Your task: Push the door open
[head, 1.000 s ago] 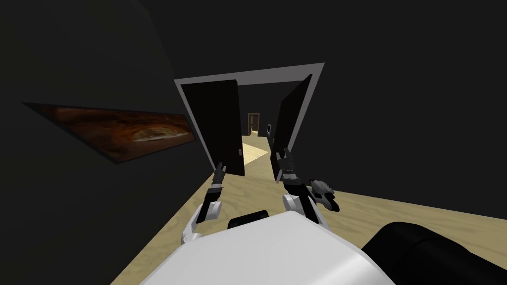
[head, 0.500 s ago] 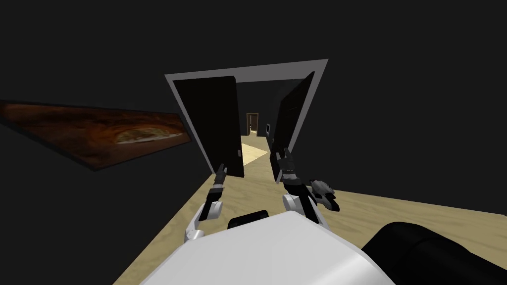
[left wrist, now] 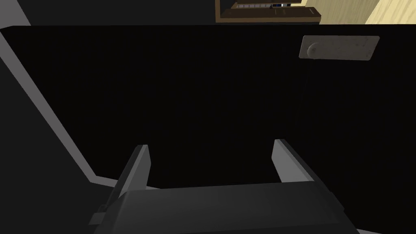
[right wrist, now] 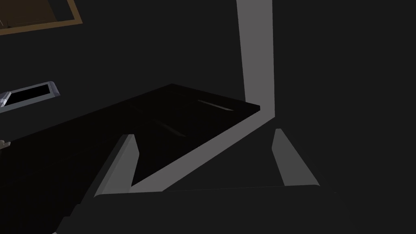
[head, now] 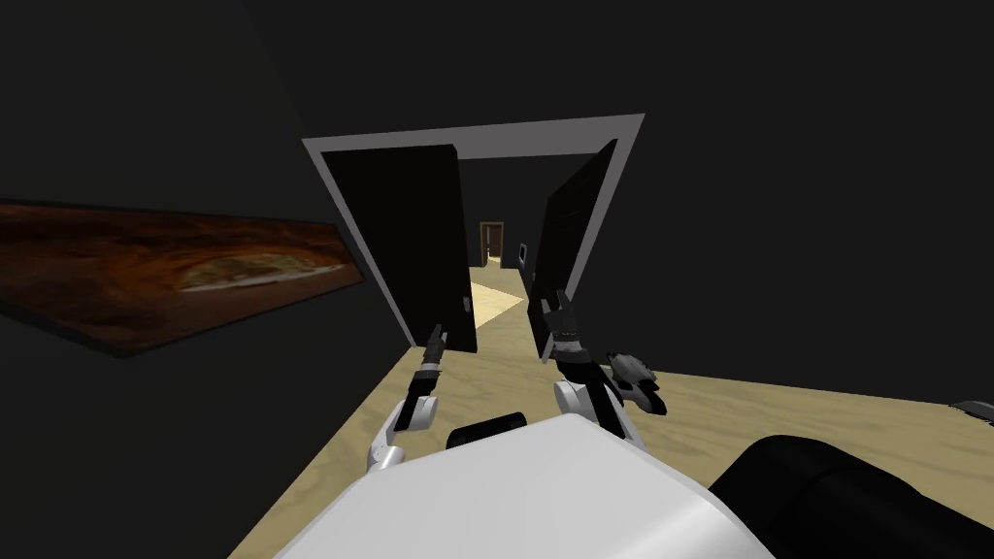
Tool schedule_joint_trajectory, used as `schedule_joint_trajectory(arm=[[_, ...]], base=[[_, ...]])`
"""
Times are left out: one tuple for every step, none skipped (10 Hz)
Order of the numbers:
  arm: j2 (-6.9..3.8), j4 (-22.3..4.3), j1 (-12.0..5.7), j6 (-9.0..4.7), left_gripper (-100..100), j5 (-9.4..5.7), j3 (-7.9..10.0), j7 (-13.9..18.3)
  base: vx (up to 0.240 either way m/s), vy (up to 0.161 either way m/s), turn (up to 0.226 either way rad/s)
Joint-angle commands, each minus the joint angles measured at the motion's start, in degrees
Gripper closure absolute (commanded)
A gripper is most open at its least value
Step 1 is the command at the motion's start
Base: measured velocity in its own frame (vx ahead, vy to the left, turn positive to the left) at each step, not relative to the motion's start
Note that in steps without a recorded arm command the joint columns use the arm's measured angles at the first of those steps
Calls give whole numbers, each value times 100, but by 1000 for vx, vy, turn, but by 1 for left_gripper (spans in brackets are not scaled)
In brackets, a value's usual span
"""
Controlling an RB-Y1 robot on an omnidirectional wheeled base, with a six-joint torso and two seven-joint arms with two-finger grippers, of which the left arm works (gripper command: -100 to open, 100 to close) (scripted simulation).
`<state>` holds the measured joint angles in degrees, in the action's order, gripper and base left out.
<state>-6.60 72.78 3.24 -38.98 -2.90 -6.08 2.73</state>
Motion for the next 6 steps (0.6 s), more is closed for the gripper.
schedule_joint_trajectory(arm=[[0,-248,-79,-58,-100,-17,-16,3],[-4,-401,-134,-88,-100,-30,-23,9],[-8,-554,-189,-118,-100,-42,-30,15],[-11,-700,-241,-147,-100,-54,-36,20],[-14,-844,-293,-175,-100,-66,-43,26],[-16,-988,-345,-203,-100,-77,-49,32]], base=[[99,32,-66],[92,23,-76],[97,17,-59],[95,22,-56],[105,26,-47],[88,36,-58]])
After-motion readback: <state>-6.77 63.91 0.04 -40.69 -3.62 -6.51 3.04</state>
